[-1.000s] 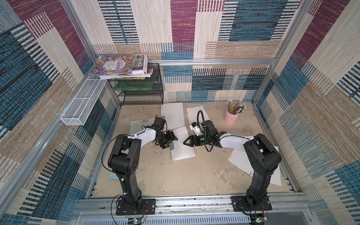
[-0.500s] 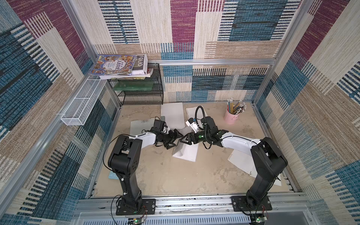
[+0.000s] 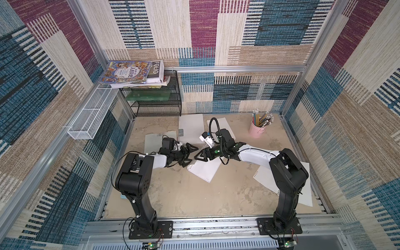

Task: Tear off pages from different notebooks
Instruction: Open the notebook at the center of the board.

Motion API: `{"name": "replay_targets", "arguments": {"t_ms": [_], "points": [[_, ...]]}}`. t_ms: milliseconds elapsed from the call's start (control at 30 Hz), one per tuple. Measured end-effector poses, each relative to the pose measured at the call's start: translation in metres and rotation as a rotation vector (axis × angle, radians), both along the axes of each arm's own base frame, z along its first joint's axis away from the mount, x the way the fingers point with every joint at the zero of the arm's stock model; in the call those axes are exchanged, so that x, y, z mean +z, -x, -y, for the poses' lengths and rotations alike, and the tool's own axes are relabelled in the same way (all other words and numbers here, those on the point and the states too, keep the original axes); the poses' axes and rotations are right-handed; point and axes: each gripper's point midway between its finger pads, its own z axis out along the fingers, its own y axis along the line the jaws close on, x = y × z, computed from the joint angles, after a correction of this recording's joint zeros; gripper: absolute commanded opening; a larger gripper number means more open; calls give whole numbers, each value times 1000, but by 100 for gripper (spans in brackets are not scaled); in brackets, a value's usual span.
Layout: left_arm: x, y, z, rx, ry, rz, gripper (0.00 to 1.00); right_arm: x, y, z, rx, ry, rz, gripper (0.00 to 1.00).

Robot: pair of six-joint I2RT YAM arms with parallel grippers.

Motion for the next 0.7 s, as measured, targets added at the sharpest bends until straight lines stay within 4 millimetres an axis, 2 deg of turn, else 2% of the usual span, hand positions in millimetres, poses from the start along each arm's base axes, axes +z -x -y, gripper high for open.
{"name": "replay_targets", "arguments": {"t_ms": [33, 233, 400, 567, 700], "points": [[3, -2, 0, 6, 8, 1, 100, 1, -1, -1, 1, -1, 4, 65], [33, -18, 3, 6, 36, 69, 100, 9, -15, -11, 8, 4, 33, 41], [40, -17, 2, 7, 30, 78, 99, 17, -22, -16, 23, 22, 61, 10], [46, -12, -5, 16, 11, 72, 99, 9, -17, 1, 20, 118, 39, 3], [62, -8, -11, 19, -28, 91, 99, 4, -1, 34, 8, 238, 12, 5]]}}
